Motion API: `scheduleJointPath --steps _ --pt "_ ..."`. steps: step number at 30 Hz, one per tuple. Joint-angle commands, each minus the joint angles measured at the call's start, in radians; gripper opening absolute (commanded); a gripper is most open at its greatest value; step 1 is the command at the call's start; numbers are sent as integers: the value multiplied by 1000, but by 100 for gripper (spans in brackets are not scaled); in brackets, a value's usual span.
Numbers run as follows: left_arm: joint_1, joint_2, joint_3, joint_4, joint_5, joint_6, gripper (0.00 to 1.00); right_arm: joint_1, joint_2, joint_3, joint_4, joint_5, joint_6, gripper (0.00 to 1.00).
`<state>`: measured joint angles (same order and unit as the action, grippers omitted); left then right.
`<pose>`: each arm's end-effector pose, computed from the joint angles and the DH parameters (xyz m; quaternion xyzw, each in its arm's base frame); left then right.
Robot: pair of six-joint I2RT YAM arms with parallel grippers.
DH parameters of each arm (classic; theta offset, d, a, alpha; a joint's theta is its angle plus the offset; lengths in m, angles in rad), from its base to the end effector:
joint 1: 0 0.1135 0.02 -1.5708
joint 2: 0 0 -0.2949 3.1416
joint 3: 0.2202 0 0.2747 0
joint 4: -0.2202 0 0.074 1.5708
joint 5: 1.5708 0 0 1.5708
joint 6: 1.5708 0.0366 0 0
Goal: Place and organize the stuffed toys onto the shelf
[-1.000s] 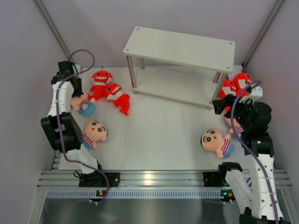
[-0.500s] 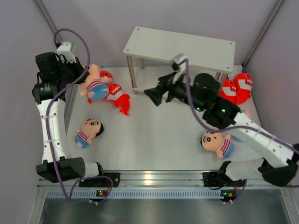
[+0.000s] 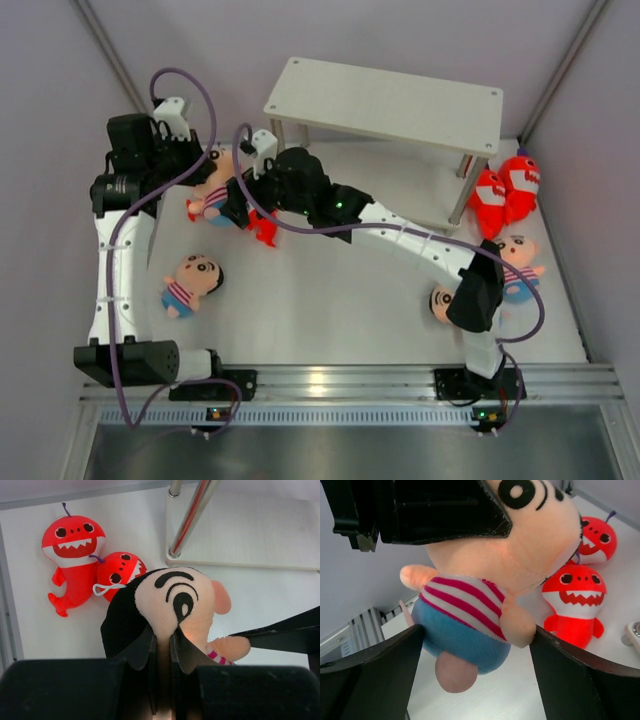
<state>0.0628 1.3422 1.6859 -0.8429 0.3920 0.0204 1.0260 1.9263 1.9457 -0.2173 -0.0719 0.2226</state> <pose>0.2803 0.0036 0.4959 0.0815 0.8453 -0.1465 0.5073 0.2558 0.4271 0.4334 -0.3232 0.7026 0.3928 0.4977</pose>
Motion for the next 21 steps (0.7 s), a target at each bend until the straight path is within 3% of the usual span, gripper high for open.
scheduleJointPath --steps 1,4,7,8,13,16,17,18,20,21 --pt "-4 -8 5 27 -8 -16 0 22 11 67 35 -57 43 85" --pt "-6 0 0 25 13 -17 0 25 45 67 50 -89 70 82" --pt "-4 5 4 27 54 -54 0 25 85 81 67 -101 104 70" --pt "-6 6 5 28 62 -59 0 25 103 87 70 -94 112 53" --pt "-6 0 -5 27 82 -60 0 17 97 62 98 -66 135 0" --pt "-4 -6 -28 27 84 -39 2 -1 47 -37 116 -31 153 0" --pt "-6 -6 -52 25 81 -31 17 -9 -5 -80 134 -17 159 0" --pt "-6 -8 -66 25 73 -30 63 -24 -38 -190 174 -6 164 0" --pt "-6 -5 -107 25 44 1 96 -38 -137 -311 208 38 169 0" --pt "-6 -2 -120 25 30 10 98 -47 -170 -424 251 52 166 0"
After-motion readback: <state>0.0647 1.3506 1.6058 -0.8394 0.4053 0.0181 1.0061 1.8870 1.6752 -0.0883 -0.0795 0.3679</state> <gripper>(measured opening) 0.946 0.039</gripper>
